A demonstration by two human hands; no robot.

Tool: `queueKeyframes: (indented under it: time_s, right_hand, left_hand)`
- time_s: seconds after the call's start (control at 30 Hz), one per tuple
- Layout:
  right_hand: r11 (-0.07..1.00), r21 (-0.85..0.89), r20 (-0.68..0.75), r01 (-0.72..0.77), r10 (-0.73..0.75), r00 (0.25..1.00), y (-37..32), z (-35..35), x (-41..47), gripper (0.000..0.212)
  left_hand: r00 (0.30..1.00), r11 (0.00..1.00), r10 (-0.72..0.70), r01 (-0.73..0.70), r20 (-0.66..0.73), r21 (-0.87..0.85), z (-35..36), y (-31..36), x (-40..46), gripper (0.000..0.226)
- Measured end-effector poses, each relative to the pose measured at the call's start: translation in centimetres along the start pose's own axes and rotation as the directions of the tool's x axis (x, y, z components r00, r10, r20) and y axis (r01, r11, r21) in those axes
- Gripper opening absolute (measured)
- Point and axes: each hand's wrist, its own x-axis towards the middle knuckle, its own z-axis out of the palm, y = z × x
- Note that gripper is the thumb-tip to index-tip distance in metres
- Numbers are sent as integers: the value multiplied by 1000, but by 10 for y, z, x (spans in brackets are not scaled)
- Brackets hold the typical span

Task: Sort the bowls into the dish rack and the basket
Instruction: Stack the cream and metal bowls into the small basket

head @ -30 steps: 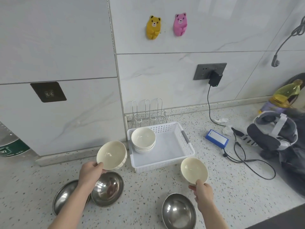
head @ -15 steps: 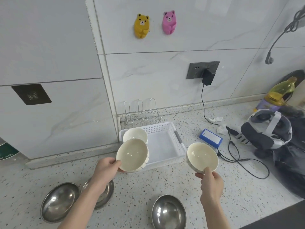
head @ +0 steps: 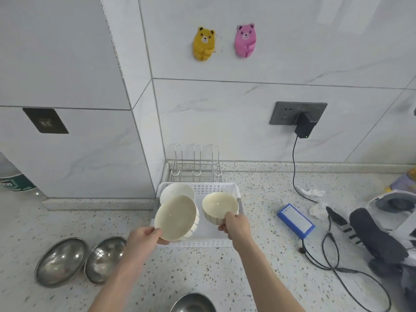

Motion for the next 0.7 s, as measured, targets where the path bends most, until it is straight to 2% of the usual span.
queueKeyframes:
  time_s: [0.1,0.27,0.7]
  right_hand:
    - [997,-45,50,-57,59,997,-5,13,20,28]
    - [988,-89,106,-128,137,985,-9,27,40,14]
    - [962,-26,89,-271,273,958,2,27,63,24]
  left_hand:
    - [1000,1000,-8,8,-23,2,2,2,-8,23]
    - [998,998,-52,51,-48,-22,10,3,-11,23]
    - [997,995,-69,66,-33,-80,36,7,-6,23]
